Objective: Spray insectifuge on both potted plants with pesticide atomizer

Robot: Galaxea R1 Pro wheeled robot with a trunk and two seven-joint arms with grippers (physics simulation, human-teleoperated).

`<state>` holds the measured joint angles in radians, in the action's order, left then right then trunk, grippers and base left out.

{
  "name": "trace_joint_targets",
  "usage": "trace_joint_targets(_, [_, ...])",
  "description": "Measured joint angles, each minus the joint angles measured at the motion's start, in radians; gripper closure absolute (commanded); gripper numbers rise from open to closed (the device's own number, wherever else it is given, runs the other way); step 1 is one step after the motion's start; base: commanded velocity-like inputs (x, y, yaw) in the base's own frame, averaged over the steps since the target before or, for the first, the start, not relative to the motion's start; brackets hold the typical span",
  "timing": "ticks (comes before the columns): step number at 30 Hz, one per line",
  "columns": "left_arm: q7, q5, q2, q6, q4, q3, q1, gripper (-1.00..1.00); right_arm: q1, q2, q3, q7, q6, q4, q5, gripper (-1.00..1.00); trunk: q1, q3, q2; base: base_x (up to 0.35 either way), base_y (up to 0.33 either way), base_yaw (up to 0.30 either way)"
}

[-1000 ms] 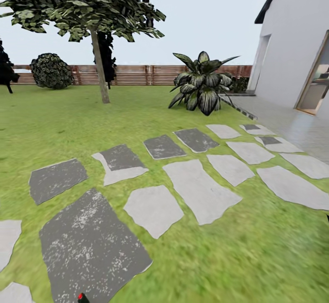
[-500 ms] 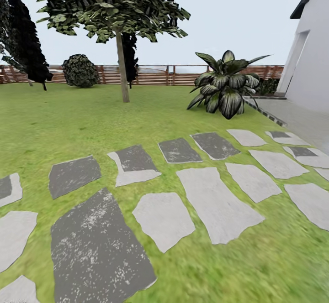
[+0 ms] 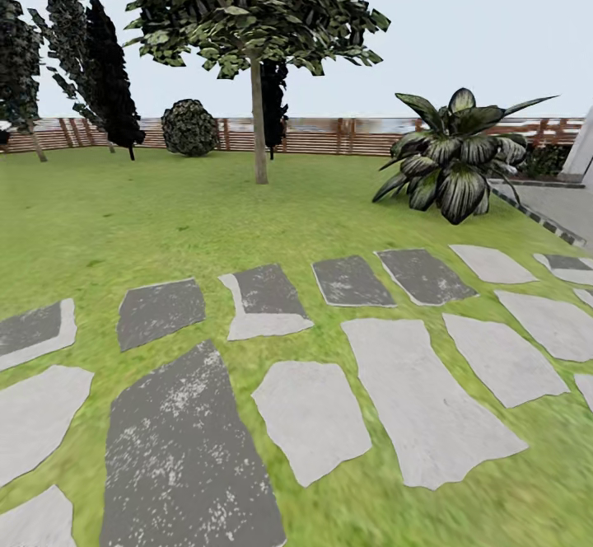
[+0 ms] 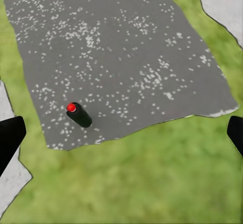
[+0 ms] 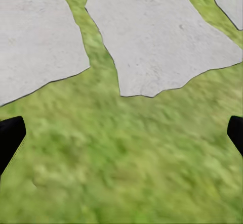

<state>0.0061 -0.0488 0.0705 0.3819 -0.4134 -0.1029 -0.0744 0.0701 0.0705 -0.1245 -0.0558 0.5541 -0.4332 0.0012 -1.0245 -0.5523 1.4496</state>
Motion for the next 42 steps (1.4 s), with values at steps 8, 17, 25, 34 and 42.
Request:
trace_joint_targets(8, [0.001, 0.000, 0.000, 0.000, 0.000, -0.001, 0.000, -1.00, 0.000, 0.000, 0.000, 0.000, 0.000, 0.000, 0.000, -1.00, 0.000, 0.000, 0.000, 0.287, -0.207, 0.278])
trace_joint_targets(17, [0.002, -0.001, 0.001, 0.000, 0.000, -0.001, 0.000, -1.00, 0.000, 0.000, 0.000, 0.000, 0.000, -0.001, 0.000, -1.00, 0.000, 0.000, 0.000, 0.286, -0.207, 0.277])
trace_joint_targets(25, [0.002, -0.001, 0.002, 0.000, 0.000, -0.001, 0.000, -1.00, 0.000, 0.000, 0.000, 0.000, 0.000, -0.001, 0.000, -1.00, 0.000, 0.000, 0.000, 0.286, -0.206, 0.277])
trace_joint_targets(34, [0.002, -0.001, 0.002, 0.000, 0.000, -0.001, 0.000, -1.00, 0.000, 0.000, 0.000, 0.000, 0.000, -0.002, 0.000, -1.00, 0.000, 0.000, 0.000, 0.286, -0.206, 0.278])
trace_joint_targets(42, [0.003, -0.001, 0.002, 0.000, 0.000, -0.001, 0.000, -1.00, 0.000, 0.000, 0.000, 0.000, 0.000, -0.002, 0.000, -1.00, 0.000, 0.000, 0.000, 0.286, -0.206, 0.277])
